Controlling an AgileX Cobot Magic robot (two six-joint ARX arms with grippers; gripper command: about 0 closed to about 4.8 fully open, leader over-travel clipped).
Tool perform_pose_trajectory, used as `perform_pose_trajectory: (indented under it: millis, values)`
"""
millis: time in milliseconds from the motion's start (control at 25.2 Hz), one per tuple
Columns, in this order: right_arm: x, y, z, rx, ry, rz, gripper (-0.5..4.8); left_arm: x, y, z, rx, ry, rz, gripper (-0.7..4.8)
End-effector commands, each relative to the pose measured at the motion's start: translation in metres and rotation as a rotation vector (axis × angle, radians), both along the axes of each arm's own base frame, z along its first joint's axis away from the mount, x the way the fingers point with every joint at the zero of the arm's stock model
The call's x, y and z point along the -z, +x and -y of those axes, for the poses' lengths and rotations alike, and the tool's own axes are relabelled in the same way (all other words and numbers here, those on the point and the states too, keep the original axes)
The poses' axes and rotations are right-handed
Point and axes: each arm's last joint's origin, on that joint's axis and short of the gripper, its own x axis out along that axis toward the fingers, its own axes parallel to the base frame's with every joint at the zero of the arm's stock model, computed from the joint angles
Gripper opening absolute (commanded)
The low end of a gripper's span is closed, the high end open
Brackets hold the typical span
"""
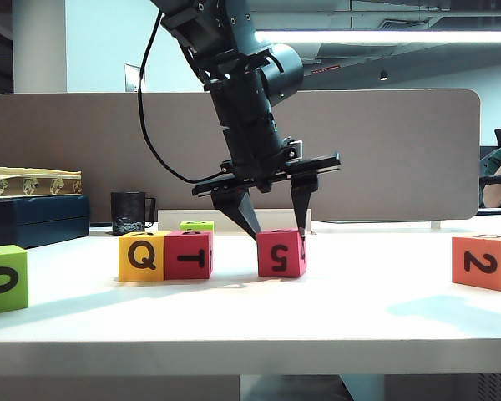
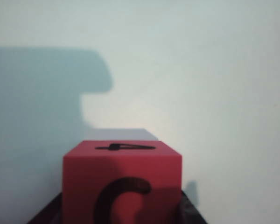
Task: Select the appropriate blocks from the scattered letter blocks on the table and arrange them in a row to spell out "ABCD".
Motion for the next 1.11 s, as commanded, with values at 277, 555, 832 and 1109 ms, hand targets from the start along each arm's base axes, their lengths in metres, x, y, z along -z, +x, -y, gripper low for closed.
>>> perform_pose_trajectory:
  millis: [277,555,832,1109]
  values:
    - [-0.002,0.000,0.000,-0.002,0.003,0.010,-0.01,-0.013,-0.005,-0.007,-0.119,0.014,-0.004,2.67]
    - [-0.001,-0.001,0.000,-0.002,0.000,0.002,-0.01,-0.013,-0.006,-0.010,-0.187,0.001,-0.036,2.67]
    - [-0.001,-0.001,0.000,-0.002,-0.002,-0.001,-0.02,-0.011,-0.006,-0.013,-0.219,0.063,-0.014,2.68]
    - [-0.001,-0.001,0.000,-0.003,-0.002,0.000,-0.02,-0.012,-0.005,-0.011,-0.214,0.039,-0.003,3.47]
